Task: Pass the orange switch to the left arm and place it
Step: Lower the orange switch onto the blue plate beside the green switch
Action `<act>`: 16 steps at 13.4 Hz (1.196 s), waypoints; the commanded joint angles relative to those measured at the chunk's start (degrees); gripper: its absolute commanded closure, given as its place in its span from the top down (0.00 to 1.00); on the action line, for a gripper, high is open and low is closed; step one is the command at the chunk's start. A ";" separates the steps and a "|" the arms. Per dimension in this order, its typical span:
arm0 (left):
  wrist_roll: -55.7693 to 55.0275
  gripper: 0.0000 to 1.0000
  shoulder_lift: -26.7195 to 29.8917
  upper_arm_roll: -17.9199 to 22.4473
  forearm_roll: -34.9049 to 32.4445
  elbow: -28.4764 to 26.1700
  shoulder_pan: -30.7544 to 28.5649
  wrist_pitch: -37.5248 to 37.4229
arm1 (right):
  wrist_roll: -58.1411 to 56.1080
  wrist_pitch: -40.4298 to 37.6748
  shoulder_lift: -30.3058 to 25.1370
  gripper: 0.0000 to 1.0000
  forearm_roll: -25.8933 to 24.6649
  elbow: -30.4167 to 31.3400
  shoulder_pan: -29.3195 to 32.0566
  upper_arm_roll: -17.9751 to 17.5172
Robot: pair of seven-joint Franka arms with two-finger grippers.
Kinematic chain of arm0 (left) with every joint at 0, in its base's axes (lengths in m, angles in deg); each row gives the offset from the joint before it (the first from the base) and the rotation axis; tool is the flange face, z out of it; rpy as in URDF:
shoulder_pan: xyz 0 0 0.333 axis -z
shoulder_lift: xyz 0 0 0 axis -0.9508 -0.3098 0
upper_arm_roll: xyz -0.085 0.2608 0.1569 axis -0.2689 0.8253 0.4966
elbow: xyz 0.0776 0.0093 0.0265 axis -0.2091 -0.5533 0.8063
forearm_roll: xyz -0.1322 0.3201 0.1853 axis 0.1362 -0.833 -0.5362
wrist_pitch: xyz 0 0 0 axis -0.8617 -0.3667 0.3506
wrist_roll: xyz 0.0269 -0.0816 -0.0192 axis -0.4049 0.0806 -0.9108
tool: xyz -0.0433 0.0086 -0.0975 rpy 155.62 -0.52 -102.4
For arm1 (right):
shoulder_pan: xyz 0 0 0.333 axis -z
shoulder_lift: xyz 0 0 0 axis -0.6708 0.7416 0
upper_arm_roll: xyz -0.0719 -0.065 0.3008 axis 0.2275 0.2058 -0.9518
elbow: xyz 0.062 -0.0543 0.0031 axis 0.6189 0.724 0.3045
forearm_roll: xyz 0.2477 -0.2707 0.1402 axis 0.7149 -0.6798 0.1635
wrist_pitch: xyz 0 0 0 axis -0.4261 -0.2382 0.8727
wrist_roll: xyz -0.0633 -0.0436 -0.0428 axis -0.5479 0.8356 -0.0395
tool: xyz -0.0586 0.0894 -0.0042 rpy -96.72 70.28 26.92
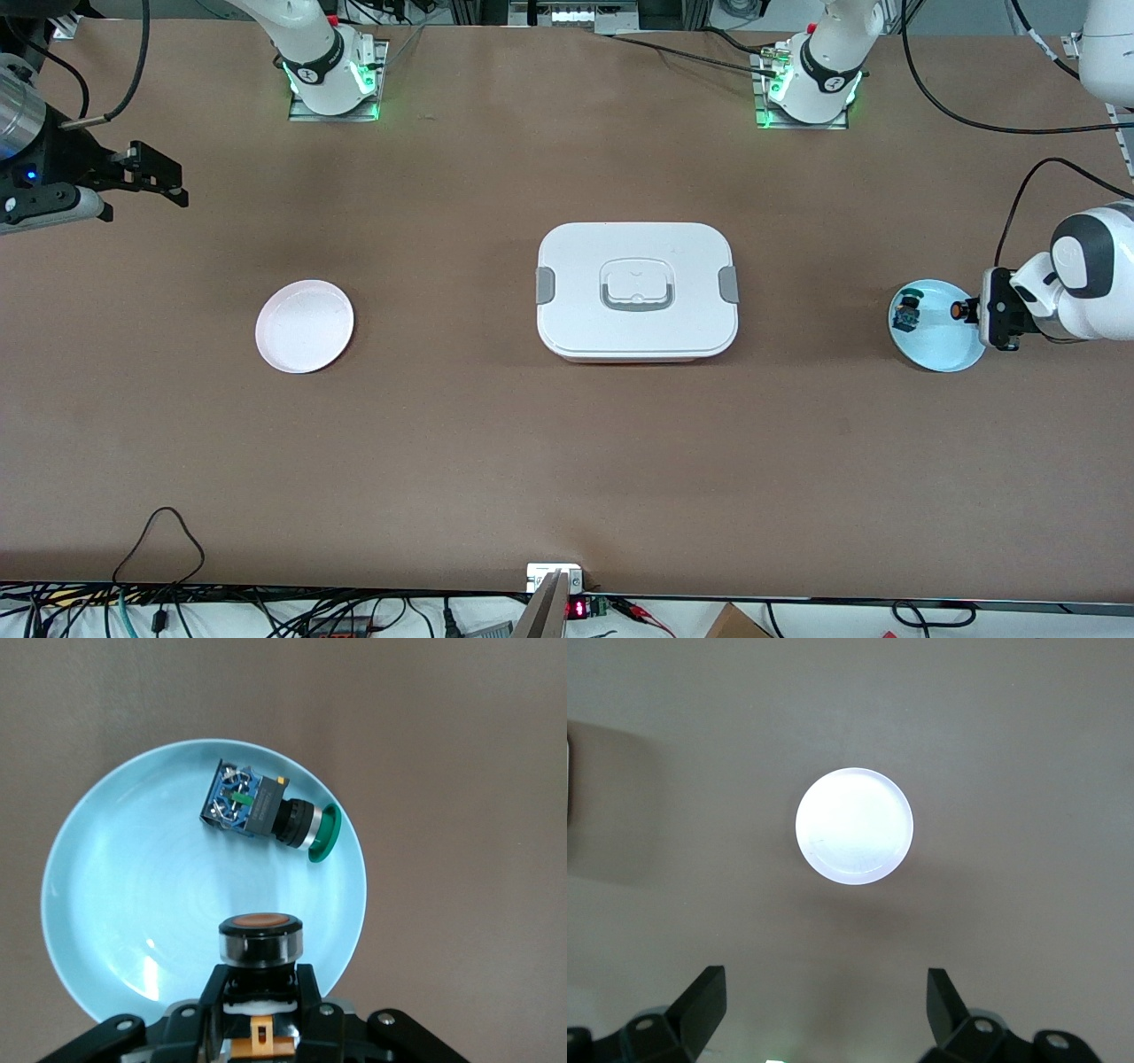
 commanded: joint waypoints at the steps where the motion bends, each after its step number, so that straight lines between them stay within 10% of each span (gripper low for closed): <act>1: 2.27 0.00 -0.57 -1.29 -0.06 -0.19 -1.30 1.40 | -0.03 1.70 3.73 1.00 -0.42 -2.10 -0.14 -0.30; 4: 2.36 0.00 -1.71 -1.29 1.51 -0.46 -1.39 1.58 | -0.12 -0.57 7.78 1.00 0.02 -9.93 -0.05 -0.39; 14: 2.45 0.01 -4.09 -1.29 3.63 -2.74 -2.35 5.61 | -0.03 -1.20 7.97 1.00 -0.07 -9.06 0.47 -0.13; 16: 2.36 0.30 -4.00 -1.29 3.72 -2.83 -2.27 5.71 | -0.03 -1.11 7.97 1.00 -0.07 -9.06 0.56 -0.13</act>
